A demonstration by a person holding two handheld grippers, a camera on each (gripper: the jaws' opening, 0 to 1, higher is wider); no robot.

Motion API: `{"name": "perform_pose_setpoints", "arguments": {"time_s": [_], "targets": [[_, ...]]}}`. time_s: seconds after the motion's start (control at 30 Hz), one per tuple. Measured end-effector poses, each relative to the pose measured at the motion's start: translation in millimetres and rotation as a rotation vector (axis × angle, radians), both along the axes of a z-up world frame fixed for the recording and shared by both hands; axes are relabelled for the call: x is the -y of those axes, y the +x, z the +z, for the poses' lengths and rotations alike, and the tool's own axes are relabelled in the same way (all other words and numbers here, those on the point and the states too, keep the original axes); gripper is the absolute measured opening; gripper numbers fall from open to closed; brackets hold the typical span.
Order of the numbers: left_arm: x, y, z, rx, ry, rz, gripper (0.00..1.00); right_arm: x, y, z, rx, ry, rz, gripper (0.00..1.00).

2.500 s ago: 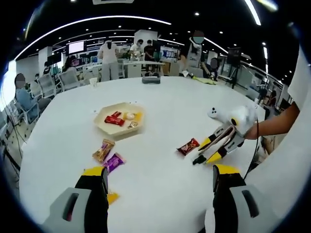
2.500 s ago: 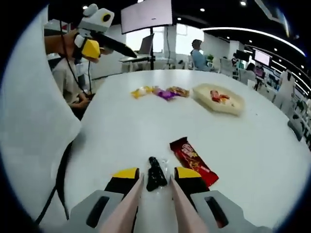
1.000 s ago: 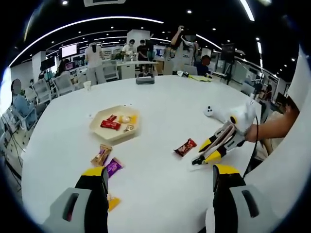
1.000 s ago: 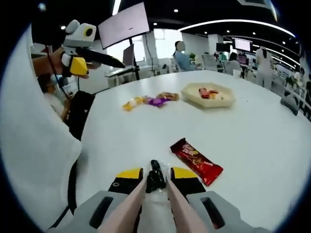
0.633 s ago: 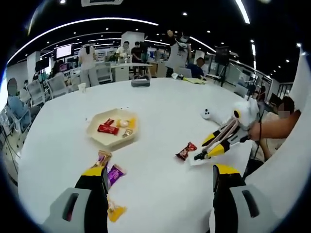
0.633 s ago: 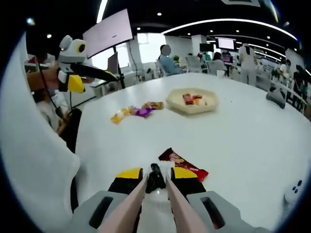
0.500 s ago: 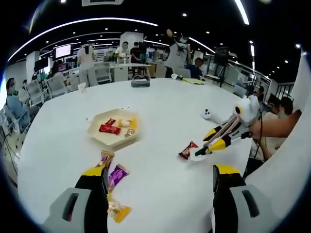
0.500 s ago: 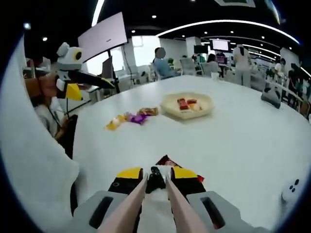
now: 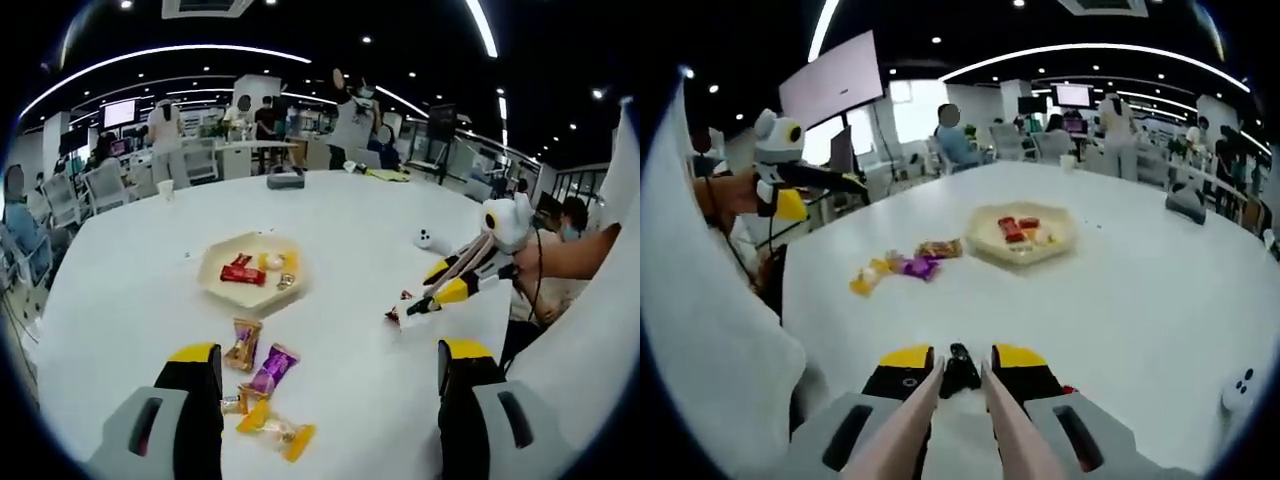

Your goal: Place the target food into the container with the food tongs after gripping and lifting it, then release it inside without dropping or visibly crushing the food.

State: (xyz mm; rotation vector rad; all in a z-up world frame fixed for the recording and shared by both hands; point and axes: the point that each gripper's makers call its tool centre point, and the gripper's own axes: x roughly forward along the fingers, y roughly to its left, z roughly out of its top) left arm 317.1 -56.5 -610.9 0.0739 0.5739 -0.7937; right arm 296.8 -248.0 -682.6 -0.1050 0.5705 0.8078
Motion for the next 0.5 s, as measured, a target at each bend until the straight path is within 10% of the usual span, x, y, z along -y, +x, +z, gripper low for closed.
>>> {"name": "perform_pose_setpoints", "arguments": {"time_s": [0.2, 0.5], "targets": [[-24, -3.1, -4.5, -0.018, 0.013, -0.035, 0.89, -20, -15, -43.9, -0.053, -0.092, 0.027, 0.23], [-52, 1.4, -11.0, -0.009, 0.017, -0.087, 0.89, -26, -19, -47.9, -0.027, -0.265, 0.112, 0.25]]}}
